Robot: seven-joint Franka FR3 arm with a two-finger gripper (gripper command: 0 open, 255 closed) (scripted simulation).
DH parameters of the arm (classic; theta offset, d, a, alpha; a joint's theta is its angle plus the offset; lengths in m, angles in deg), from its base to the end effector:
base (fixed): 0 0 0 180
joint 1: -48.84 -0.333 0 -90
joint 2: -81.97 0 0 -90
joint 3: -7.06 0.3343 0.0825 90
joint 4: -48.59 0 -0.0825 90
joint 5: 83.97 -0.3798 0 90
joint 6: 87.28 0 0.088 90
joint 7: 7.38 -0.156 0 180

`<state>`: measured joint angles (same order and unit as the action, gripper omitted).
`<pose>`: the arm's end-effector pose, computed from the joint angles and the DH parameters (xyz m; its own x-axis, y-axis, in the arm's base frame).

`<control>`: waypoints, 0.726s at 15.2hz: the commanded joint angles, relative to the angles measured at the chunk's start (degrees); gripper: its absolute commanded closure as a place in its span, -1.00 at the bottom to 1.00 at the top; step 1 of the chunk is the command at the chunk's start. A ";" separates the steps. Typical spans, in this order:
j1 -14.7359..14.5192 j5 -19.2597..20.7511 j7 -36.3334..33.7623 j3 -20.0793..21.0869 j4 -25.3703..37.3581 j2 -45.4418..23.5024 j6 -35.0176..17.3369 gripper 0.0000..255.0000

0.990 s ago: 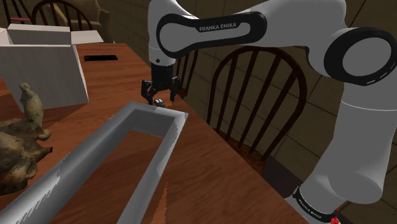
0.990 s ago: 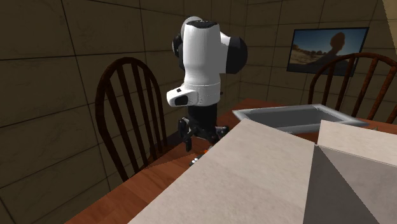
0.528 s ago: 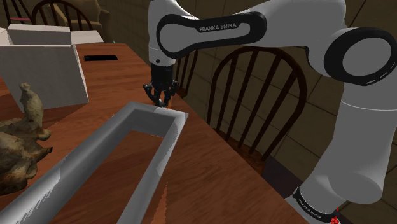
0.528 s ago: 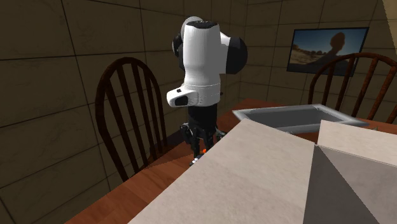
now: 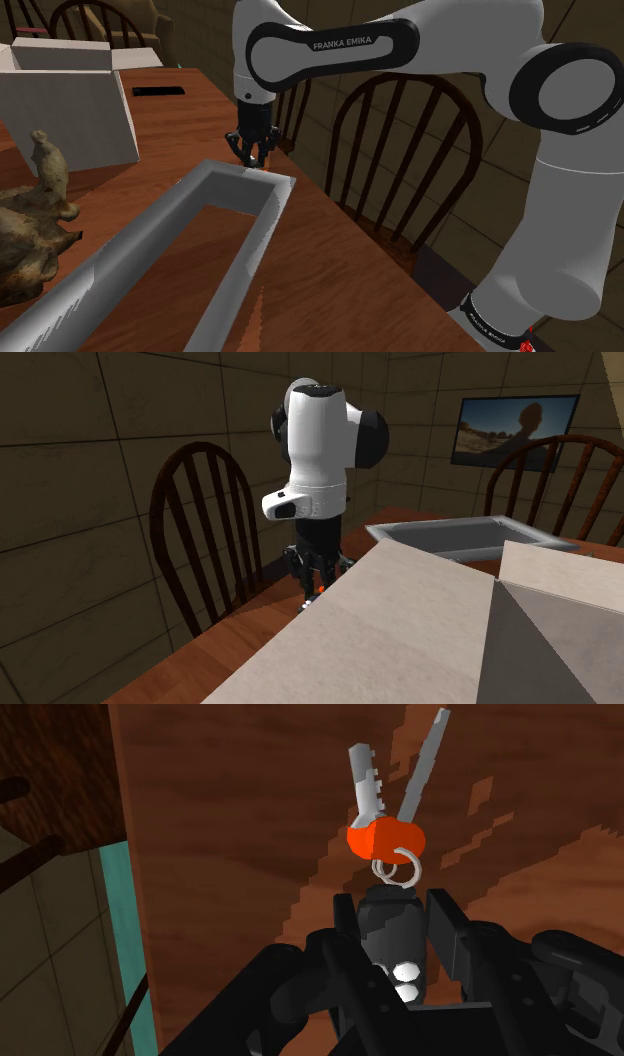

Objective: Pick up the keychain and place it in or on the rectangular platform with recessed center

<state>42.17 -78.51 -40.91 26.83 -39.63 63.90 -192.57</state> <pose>0.6000 0.2594 0.4504 0.9934 -0.1142 -0.0060 -0.1142 -0.9934 -0.0118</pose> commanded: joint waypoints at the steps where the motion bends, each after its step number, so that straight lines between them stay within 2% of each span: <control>1: -0.03 -0.03 0.02 0.02 0.68 0.07 0.73 1.00; 11: -0.53 -0.03 0.10 0.20 8.77 -0.19 8.56 1.00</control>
<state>41.71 -78.55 -40.78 27.01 -31.59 63.72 -184.78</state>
